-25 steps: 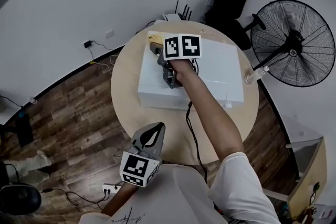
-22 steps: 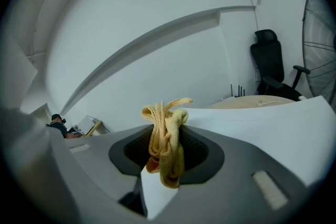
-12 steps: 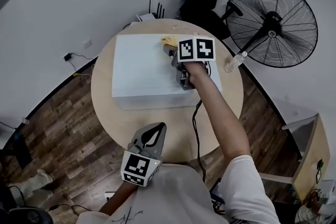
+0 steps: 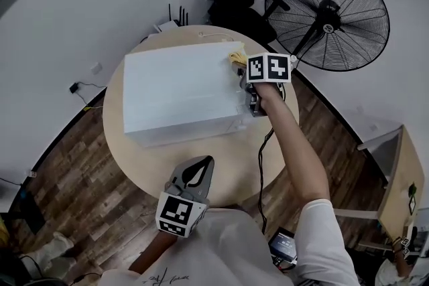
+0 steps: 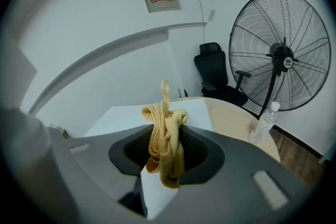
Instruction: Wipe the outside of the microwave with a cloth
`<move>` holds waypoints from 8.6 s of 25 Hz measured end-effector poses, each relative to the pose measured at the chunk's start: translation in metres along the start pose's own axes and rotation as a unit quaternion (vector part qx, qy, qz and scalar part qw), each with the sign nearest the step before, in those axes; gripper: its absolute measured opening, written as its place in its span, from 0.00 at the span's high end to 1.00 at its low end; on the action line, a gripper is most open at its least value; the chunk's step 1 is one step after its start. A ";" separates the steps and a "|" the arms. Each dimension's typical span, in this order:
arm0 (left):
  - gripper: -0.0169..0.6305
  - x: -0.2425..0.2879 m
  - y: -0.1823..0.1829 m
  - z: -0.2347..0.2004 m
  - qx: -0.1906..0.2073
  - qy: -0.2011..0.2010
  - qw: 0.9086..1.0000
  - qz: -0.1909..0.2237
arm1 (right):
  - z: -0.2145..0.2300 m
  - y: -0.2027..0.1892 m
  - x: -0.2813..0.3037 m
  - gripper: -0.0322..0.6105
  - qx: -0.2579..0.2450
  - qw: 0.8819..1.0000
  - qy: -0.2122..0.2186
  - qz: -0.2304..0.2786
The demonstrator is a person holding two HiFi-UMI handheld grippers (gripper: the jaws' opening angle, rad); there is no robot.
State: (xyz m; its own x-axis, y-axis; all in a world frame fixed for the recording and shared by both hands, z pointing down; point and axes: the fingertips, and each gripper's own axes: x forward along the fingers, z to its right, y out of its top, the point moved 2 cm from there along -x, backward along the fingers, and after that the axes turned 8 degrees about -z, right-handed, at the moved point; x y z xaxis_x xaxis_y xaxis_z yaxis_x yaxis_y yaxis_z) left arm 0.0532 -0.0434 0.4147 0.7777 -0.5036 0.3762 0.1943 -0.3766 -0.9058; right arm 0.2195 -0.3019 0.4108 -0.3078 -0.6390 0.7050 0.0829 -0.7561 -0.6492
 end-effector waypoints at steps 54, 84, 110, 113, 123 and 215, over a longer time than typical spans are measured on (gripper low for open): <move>0.99 -0.072 -0.025 -0.037 -0.030 0.037 0.999 0.023 | -0.156 -0.040 0.066 0.73 -0.057 0.997 -0.023 -0.041; 0.99 -0.128 -0.031 -0.080 -0.073 0.131 0.988 0.047 | -0.324 -0.044 0.125 0.73 -0.154 0.982 0.078 -0.073; 0.99 -0.036 0.000 -0.021 -0.011 0.013 1.000 0.012 | -0.149 0.002 0.028 0.73 -0.007 0.993 0.116 -0.007; 0.99 -0.022 0.005 -0.012 -0.002 -0.003 1.000 0.009 | -0.104 0.003 0.010 0.73 0.009 0.996 0.086 0.003; 0.99 0.018 0.023 0.021 0.024 -0.056 0.998 0.008 | 0.008 -0.014 -0.040 0.73 0.029 1.000 -0.008 0.005; 0.99 -0.103 -0.036 -0.057 -0.087 0.078 0.992 0.045 | -0.327 -0.100 0.081 0.73 -0.158 0.976 0.131 -0.070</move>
State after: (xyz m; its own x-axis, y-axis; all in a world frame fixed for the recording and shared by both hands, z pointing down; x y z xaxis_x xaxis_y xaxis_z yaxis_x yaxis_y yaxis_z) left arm -0.0681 -0.0224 0.4198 0.6829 -0.6498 0.3338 0.0119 -0.4469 -0.8945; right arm -0.1236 -0.2313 0.4395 -0.5299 -0.4435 0.7228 -0.2614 -0.7255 -0.6367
